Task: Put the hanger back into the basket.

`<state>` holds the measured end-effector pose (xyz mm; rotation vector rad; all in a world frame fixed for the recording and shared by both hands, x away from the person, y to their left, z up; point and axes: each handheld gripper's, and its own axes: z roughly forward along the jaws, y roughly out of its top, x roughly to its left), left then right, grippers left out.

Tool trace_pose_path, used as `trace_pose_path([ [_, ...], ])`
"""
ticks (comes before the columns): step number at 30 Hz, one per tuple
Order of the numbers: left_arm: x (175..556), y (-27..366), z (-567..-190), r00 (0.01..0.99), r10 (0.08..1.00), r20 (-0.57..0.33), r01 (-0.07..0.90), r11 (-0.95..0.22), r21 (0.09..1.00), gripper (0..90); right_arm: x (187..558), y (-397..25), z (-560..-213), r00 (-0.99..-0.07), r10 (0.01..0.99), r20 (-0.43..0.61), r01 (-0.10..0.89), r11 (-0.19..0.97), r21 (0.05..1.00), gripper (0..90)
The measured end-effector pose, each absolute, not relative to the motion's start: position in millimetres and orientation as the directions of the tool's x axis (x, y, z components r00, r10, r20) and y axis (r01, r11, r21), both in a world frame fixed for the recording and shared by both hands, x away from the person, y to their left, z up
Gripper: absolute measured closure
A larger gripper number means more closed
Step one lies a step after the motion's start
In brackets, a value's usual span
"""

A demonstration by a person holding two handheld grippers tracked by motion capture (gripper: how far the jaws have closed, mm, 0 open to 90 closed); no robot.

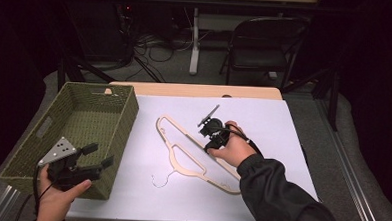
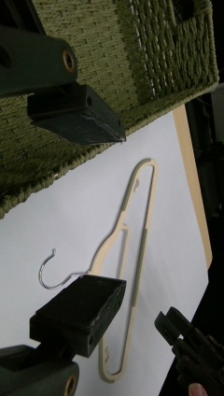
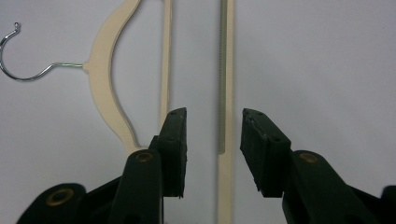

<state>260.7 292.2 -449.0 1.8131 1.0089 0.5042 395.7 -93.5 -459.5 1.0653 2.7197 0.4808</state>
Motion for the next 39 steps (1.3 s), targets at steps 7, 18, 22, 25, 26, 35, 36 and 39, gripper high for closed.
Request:
trace_pose_path([
  [7, 261, 291, -450, 0.568, 0.819, -0.080, 0.419, -0.204, 0.885, 24.5, 404, -81, -473, -0.734, 0.679, -0.039, 0.630, 0.700, 0.336, 63.2],
  [18, 261, 290, -451, 0.569, 0.819, -0.073, 0.419, -0.212, 0.883, 25.4, 409, -70, -486, -0.737, 0.675, -0.030, 0.636, 0.709, 0.304, 65.8],
  [22, 261, 290, -451, 0.569, 0.819, -0.074, 0.422, -0.213, 0.881, 25.5, 409, -64, -493, -0.751, 0.660, -0.030, 0.625, 0.725, 0.291, 67.0],
  [25, 262, 290, -452, 0.568, 0.819, -0.077, 0.422, -0.210, 0.882, 25.5, 409, -59, -500, -0.759, 0.650, -0.023, 0.619, 0.733, 0.284, 67.8],
  [26, 262, 290, -452, 0.569, 0.819, -0.078, 0.422, -0.210, 0.882, 25.5, 410, -57, -502, -0.760, 0.649, -0.025, 0.619, 0.736, 0.276, 68.1],
  [35, 263, 291, -452, 0.571, 0.817, -0.081, 0.427, -0.211, 0.879, 25.6, 411, -47, -515, -0.766, 0.642, -0.021, 0.620, 0.748, 0.237, 70.4],
  [36, 263, 291, -452, 0.571, 0.817, -0.081, 0.426, -0.211, 0.879, 25.6, 411, -47, -515, -0.766, 0.642, -0.021, 0.620, 0.748, 0.237, 70.4],
  [39, 263, 291, -453, 0.569, 0.818, -0.083, 0.428, -0.209, 0.879, 25.6, 411, -46, -519, -0.769, 0.640, -0.011, 0.619, 0.748, 0.238, 70.9],
])
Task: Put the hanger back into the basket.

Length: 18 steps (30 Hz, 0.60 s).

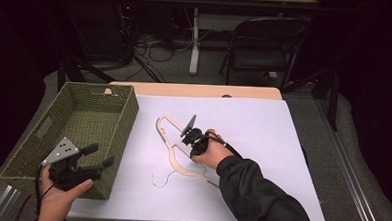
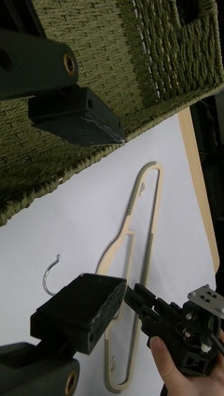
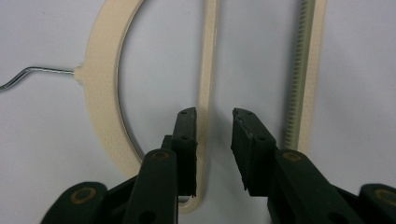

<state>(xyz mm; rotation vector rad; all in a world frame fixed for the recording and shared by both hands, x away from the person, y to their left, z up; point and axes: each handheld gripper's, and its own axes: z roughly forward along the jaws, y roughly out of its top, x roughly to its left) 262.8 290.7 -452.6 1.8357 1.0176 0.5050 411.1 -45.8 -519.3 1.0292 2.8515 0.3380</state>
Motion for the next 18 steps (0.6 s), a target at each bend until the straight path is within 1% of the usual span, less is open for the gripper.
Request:
trace_pose_path([
  [3, 262.9, 290.5, -452.7, 0.570, 0.817, -0.084, 0.429, -0.208, 0.879, 25.6, 411.3, -44.2, -521.9, -0.770, 0.639, -0.009, 0.621, 0.751, 0.225, 71.2],
  [4, 263.0, 290.3, -453.0, 0.570, 0.817, -0.085, 0.430, -0.208, 0.878, 25.7, 411.2, -43.6, -524.1, -0.770, 0.638, 0.006, 0.624, 0.750, 0.221, 71.4],
  [7, 263.1, 290.4, -453.1, 0.570, 0.817, -0.084, 0.430, -0.209, 0.879, 25.6, 410.6, -42.5, -526.0, -0.769, 0.639, 0.005, 0.624, 0.749, 0.222, 71.9],
  [12, 263.2, 290.7, -453.0, 0.569, 0.818, -0.083, 0.430, -0.209, 0.878, 25.6, 410.3, -40.5, -526.3, -0.771, 0.637, 0.002, 0.625, 0.756, 0.194, 74.2],
  [14, 263.3, 290.6, -453.2, 0.567, 0.819, -0.083, 0.429, -0.209, 0.879, 25.7, 410.0, -40.4, -528.5, -0.768, 0.640, 0.014, 0.628, 0.749, 0.212, 74.6],
  [18, 263.4, 290.8, -453.1, 0.566, 0.820, -0.083, 0.429, -0.207, 0.879, 25.6, 410.2, -39.2, -527.4, -0.769, 0.640, 0.002, 0.627, 0.754, 0.196, 76.5],
])
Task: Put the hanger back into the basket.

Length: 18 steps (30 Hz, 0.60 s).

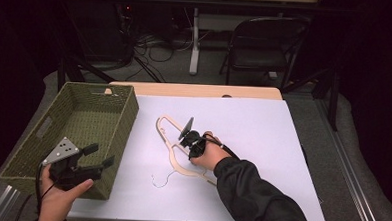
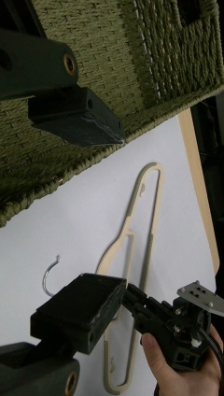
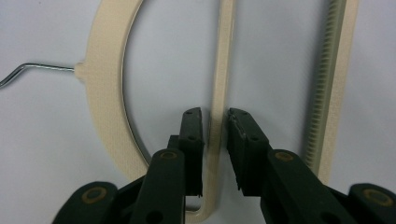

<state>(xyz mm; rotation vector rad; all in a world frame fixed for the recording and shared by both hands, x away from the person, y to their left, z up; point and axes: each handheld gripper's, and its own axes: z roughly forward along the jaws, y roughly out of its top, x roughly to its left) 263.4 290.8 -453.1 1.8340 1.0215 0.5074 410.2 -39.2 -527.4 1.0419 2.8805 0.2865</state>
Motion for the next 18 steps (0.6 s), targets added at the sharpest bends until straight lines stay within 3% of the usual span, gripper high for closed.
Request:
trace_pose_path([
  [8, 263.7, 290.6, -453.2, 0.568, 0.819, -0.084, 0.430, -0.208, 0.879, 25.6, 409.5, -35.5, -527.7, -0.757, 0.653, -0.013, 0.641, 0.746, 0.184, 83.4],
  [18, 263.4, 290.4, -452.9, 0.569, 0.818, -0.084, 0.428, -0.207, 0.879, 25.7, 412.1, -34.8, -526.3, -0.729, 0.684, 0.010, 0.676, 0.719, 0.160, 85.1],
])
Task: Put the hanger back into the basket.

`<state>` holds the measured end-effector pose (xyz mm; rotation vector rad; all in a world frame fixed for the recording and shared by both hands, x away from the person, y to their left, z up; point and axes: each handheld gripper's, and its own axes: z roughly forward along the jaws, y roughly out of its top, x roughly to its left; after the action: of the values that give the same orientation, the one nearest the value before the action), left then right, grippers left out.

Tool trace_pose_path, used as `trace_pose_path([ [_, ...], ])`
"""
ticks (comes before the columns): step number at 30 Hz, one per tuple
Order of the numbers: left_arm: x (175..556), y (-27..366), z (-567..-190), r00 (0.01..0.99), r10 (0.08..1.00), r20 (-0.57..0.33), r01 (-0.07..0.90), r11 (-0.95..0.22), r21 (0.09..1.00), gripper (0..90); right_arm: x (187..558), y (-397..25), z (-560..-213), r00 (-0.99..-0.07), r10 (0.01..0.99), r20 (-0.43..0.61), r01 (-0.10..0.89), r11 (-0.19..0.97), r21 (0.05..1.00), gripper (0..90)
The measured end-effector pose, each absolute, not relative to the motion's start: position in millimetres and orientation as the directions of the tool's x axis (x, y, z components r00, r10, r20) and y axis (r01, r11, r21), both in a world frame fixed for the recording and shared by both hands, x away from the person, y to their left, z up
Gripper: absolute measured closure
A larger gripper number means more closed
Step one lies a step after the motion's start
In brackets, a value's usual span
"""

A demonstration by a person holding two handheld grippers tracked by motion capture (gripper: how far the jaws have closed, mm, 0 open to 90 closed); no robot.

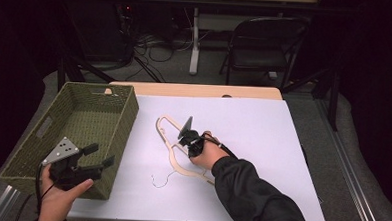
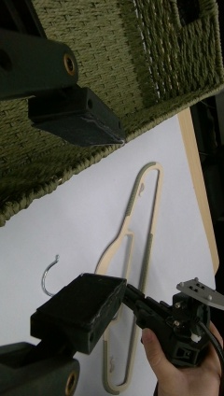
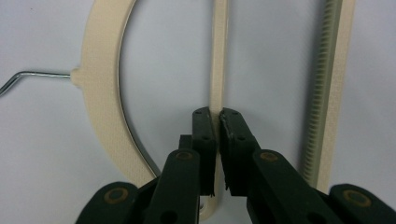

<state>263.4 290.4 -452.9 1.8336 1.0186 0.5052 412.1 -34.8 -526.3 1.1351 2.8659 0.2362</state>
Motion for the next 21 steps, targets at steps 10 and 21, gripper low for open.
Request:
trace_pose_path([
  [10, 263, 289, -453, 0.576, 0.813, -0.083, 0.429, -0.214, 0.878, 26.6, 414, -38, -522, -0.732, 0.680, 0.032, 0.676, 0.721, 0.150, 85.4],
  [21, 257, 274, -448, 0.622, 0.781, -0.059, 0.398, -0.250, 0.883, 27.7, 409, -48, -513, -0.762, 0.645, 0.056, 0.645, 0.749, 0.149, 85.5],
])
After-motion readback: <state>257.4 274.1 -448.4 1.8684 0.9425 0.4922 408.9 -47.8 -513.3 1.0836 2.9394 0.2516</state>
